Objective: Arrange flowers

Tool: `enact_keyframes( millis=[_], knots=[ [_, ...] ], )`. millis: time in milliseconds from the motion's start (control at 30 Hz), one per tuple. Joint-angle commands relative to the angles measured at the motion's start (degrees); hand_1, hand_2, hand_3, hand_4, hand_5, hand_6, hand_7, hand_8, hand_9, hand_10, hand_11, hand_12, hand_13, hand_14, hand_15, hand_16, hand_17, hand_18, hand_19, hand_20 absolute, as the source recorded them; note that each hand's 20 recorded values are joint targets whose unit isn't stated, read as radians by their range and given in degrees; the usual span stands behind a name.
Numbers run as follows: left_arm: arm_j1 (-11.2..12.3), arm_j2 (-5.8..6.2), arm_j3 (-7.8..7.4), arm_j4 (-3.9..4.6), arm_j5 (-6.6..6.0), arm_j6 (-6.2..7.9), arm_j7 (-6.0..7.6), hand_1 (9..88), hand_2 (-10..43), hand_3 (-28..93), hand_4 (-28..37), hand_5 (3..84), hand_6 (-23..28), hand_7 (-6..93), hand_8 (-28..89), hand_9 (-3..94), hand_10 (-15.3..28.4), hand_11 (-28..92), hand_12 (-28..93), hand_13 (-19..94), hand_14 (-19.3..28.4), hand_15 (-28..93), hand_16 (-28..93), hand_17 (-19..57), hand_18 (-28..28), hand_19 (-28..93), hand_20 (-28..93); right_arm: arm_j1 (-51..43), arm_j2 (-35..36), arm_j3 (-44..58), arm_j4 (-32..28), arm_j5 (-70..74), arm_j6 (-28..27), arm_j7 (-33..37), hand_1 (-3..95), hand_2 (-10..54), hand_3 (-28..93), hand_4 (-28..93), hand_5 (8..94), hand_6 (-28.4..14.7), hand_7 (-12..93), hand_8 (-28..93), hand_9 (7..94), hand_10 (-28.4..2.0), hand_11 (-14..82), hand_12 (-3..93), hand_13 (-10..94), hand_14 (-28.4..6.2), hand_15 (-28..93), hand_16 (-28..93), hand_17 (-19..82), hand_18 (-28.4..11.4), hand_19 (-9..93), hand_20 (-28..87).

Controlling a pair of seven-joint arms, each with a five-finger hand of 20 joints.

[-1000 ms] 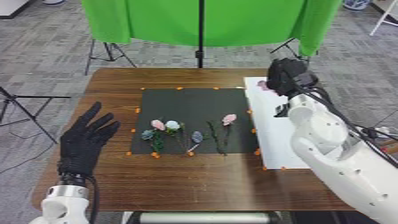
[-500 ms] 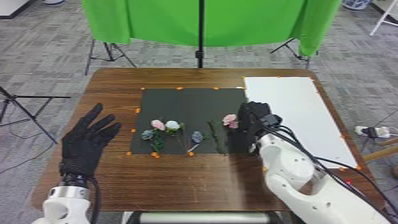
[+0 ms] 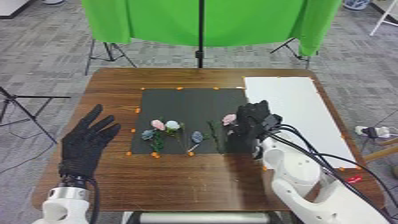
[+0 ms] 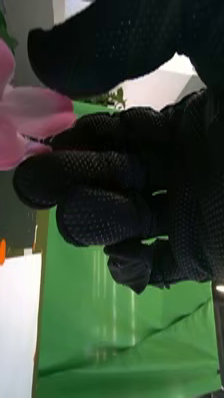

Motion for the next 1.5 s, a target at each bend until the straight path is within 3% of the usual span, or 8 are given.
enact_keyframes(
  millis=[33,233,467,633,800,1133,1333,1500],
  knots=[
    [0.9,-0.5,0.28,0.1,0.1,0.14,0.18,22.2,6.7,79,-28.3,32.0,6.0,14.6,-11,32.8,18.6,23,11,25,26.4,53,-8,-8.6,24.1,52,26,0.0,0.3,0.2,-1.5,0.3,-0.1,0.5,33.0,-9.5,72,-28,69.5,1.7,16,-13,77.0,-11.0,42.8,19.5,63,-10.3,80,17,22,-21.4,93,60],
    [1.4,-1.21,-0.42,0.07,0.39,-0.06,-0.3,22.3,6.6,79,-28.3,32.0,6.0,14.6,-11,32.8,18.7,23,11,25,26.4,54,-8,-8.6,24.1,52,26,-1.8,1.9,6.4,-6.5,9.2,-1.4,3.8,29.3,-9.5,71,-28,67.7,0.6,15,-13,75.5,-12.5,42.8,19.2,62,-11.6,80,16,22,-21.8,93,61],
    [1.3,-2.12,-1.11,1.12,1.03,-0.47,-1.17,21.9,5.5,78,-28.3,31.8,5.9,14.6,-11,32.6,18.6,23,11,25,26.3,53,-8,-8.7,24.1,52,26,-5.5,0.8,19.1,-10.5,31.1,-1.0,7.6,27.8,-9.5,70,-28,65.4,-0.5,14,-12,71.4,-14.2,38.5,17.4,57,-13.8,79,15,20,-21.9,92,61],
    [-0.1,-3.06,0.01,3.12,0.78,-1.06,-1.5,20.8,5.0,77,-28.3,31.9,5.5,14.5,-11,32.5,18.4,23,11,25,26.3,53,-8,-8.8,24.2,52,26,-9.7,-5.2,28.8,-8.2,55.1,3.1,7.2,24.3,-8.2,74,-28,59.8,-0.2,15,-13,65.3,-15.6,26.9,14.7,51,-16.1,65,8,14,-22.7,77,53],
    [0.1,-1.66,1.04,3.64,-0.58,-0.54,-0.04,19.4,5.4,76,-28.3,33.3,4.1,12.8,-11,33.1,17.1,21,11,26,25.7,49,-9,-8.4,24.3,50,25,-13.3,-8.9,32.4,-5.9,73.2,7.2,2.9,19.9,-0.5,76,-28,55.1,0.3,14,-13,57.0,-17.0,16.0,12.8,44,-20.3,42,9,7,-22.4,60,35],
    [-0.5,-1.85,0.49,3.12,4.0,-0.86,-0.86,18.6,6.4,77,-28.3,32.0,2.7,12.6,-11,32.9,16.6,19,11,25,24.7,44,-7,-8.8,23.6,48,21,-15.0,-12.4,32.4,-3.4,89.0,7.3,-4.8,16.8,4.7,77,-28,45.9,3.0,13,-13,45.8,-14.0,8.4,12.3,33,-20.9,19,17,0,-23.1,46,22],
    [-1.8,-1.77,1.53,4.41,3.23,-1.31,0.41,18.3,6.5,77,-28.3,30.0,1.5,12.9,-11,32.1,16.0,18,11,24,24.6,44,-6,-9.1,23.9,48,20,-18.6,-11.9,32.7,-2.5,90.6,6.9,-13.0,14.8,5.1,77,-28,32.9,7.1,13,-13,38.5,-11.7,5.3,13.7,29,-18.8,7,25,-2,-23.0,41,18],
    [-1.1,-1.14,2.34,4.33,2.32,-0.34,2.21,17.8,6.3,77,-28.3,28.7,0.3,13.3,-12,32.0,15.7,18,11,24,24.2,43,-6,-8.8,24.5,48,19,-20.7,-11.5,31.2,-2.5,91.8,10.2,-17.5,14.2,4.9,78,-28,29.1,8.2,14,-13,37.8,-10.1,5.8,14.2,30,-18.8,7,27,0,-22.4,41,19]
  ],
)
